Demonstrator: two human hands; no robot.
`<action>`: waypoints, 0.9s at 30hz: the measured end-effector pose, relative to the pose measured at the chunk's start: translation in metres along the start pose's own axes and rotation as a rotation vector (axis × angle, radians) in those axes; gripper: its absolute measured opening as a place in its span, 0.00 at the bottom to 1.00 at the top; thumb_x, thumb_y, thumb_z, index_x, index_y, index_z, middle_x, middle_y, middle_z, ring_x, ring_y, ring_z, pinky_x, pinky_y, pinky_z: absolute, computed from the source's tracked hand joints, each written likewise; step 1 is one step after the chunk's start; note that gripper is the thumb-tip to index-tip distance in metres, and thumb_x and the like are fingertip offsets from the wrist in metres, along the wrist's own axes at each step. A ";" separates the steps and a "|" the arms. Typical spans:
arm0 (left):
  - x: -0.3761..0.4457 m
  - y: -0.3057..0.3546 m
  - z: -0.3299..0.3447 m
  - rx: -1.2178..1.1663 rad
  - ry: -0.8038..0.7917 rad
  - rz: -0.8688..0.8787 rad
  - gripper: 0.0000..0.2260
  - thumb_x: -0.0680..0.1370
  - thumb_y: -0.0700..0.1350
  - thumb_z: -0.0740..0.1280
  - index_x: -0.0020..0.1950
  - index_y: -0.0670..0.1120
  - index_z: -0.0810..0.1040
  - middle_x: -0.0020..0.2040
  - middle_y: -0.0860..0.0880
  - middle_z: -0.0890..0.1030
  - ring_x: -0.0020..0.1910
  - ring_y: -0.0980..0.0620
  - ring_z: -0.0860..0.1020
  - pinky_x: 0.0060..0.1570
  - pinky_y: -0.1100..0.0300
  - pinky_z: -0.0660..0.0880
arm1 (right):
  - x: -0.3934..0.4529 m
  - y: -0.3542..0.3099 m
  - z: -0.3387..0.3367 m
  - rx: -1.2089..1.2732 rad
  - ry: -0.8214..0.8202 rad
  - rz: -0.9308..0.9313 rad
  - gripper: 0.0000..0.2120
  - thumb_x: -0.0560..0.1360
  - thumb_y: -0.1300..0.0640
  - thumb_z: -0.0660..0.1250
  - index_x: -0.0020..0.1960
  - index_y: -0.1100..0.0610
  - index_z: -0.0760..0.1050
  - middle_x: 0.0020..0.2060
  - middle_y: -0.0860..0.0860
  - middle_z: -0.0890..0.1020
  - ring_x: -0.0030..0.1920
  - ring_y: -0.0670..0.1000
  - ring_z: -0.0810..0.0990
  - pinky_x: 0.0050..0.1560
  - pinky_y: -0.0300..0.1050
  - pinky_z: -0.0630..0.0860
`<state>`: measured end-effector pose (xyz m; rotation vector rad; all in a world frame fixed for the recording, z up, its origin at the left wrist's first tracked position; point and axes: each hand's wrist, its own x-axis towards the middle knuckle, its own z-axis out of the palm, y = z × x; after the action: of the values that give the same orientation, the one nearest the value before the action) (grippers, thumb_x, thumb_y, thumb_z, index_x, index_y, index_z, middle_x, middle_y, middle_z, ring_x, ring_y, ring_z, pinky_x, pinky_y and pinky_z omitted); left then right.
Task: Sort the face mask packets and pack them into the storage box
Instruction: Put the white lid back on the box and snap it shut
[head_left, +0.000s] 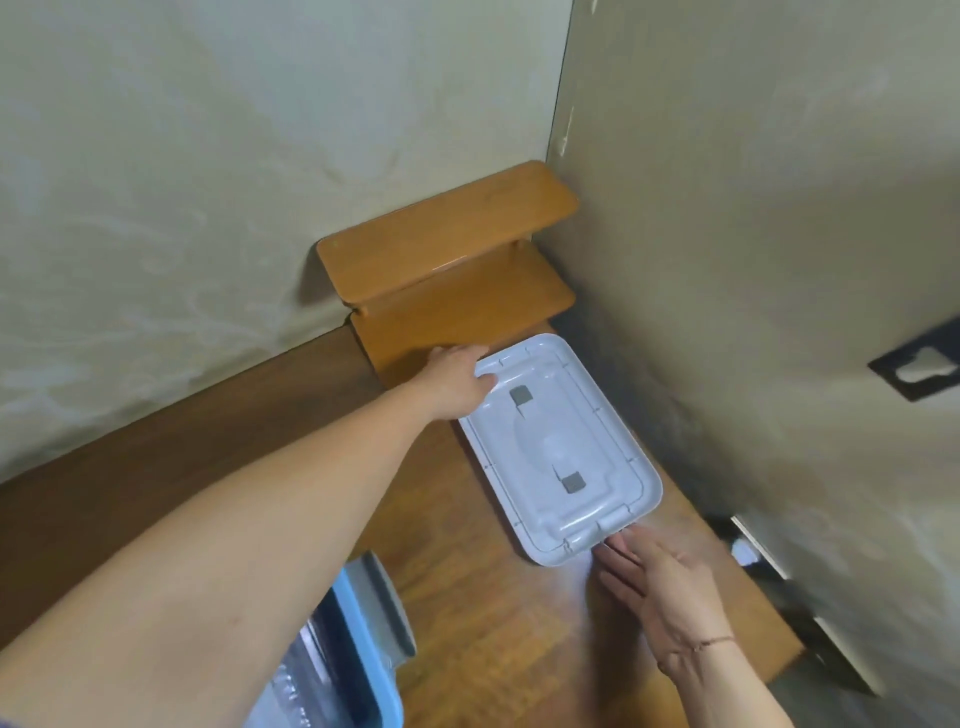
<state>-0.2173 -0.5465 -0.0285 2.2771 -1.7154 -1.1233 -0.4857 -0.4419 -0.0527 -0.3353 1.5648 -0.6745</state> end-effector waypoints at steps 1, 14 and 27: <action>0.001 0.001 0.001 -0.016 -0.007 0.001 0.25 0.84 0.52 0.57 0.80 0.48 0.58 0.79 0.47 0.60 0.78 0.43 0.55 0.74 0.51 0.56 | 0.000 0.001 0.001 -0.027 0.011 -0.018 0.08 0.79 0.64 0.64 0.57 0.63 0.76 0.49 0.60 0.84 0.52 0.59 0.83 0.55 0.54 0.78; -0.078 -0.068 -0.042 -0.395 0.127 -0.188 0.11 0.78 0.47 0.67 0.42 0.42 0.83 0.38 0.46 0.77 0.37 0.49 0.71 0.39 0.58 0.70 | -0.018 0.005 0.022 -0.095 0.019 -0.305 0.10 0.77 0.63 0.68 0.55 0.51 0.80 0.53 0.51 0.84 0.54 0.53 0.83 0.53 0.50 0.78; -0.308 -0.155 -0.135 -1.317 0.543 -0.020 0.26 0.68 0.63 0.70 0.47 0.40 0.76 0.31 0.43 0.82 0.28 0.48 0.82 0.27 0.62 0.77 | -0.170 -0.030 0.125 -0.043 -0.354 -1.052 0.08 0.73 0.60 0.67 0.43 0.48 0.82 0.41 0.55 0.81 0.36 0.55 0.76 0.39 0.50 0.75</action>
<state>-0.0458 -0.2723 0.1518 1.4636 -0.4280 -0.9922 -0.3479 -0.3931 0.1025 -1.2782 0.9819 -1.2877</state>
